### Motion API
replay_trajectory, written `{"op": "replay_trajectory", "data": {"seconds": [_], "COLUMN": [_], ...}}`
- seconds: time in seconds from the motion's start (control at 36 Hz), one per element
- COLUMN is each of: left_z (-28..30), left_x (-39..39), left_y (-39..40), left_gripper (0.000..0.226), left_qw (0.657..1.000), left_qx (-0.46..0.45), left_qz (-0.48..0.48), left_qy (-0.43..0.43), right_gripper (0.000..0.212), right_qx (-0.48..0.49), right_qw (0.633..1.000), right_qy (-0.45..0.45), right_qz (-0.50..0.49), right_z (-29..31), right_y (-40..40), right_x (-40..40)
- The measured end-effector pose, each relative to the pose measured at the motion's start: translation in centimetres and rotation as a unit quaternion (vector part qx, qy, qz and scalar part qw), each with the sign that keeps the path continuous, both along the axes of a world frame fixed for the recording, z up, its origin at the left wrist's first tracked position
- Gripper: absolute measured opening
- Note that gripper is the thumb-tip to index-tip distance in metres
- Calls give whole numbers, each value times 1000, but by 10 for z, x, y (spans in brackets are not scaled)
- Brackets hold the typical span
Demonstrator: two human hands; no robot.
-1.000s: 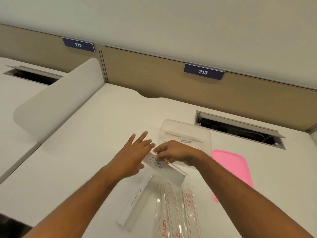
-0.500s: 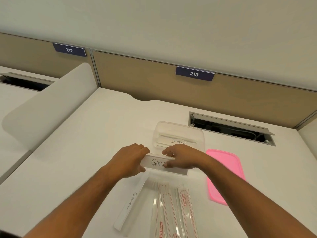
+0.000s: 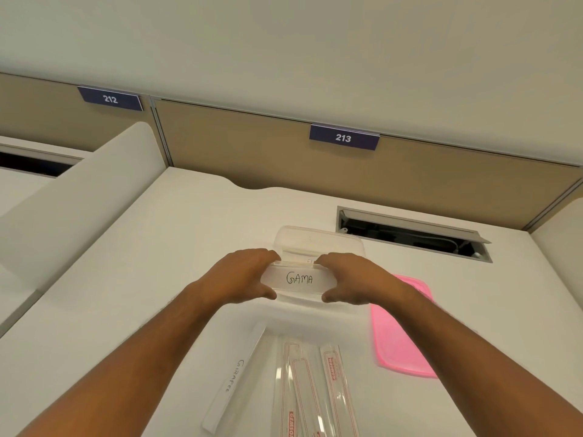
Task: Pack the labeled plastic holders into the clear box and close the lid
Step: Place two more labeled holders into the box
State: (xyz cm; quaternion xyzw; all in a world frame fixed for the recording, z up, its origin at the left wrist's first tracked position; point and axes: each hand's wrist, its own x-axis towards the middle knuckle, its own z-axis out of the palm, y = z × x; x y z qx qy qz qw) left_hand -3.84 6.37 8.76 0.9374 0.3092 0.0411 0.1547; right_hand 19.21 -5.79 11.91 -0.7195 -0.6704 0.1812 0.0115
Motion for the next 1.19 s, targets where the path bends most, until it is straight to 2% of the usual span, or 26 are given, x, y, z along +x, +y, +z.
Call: {"op": "replay_trajectory", "data": {"seconds": [0.25,0.61,0.72,0.97,1.19], "left_z": [14,3,-8,-38,-51], "left_x": [34,83,93,104,110], "left_y": [28,54,57,60,62], "left_gripper": [54,62,57,41,25], "left_qw": [998,995,992,988,978], "left_qx": [36,62,75,33,53], "left_qz": [-43,-72,-82,-86,-77], "left_qy": [-8,27,60,127,186], "right_gripper": [55,48,47,47,31], "right_qx": [45,54,33,-14,-42], "right_qw": [997,994,996,996,992], "right_qy": [-50,-76,-71,-75,-107], "right_qz": [-24,-52,-50,-41,-49], "right_z": [7,-17,-31,-65,-83], "right_y": [9,33,39,45,53], "right_x": [28,65,70,73,68]}}
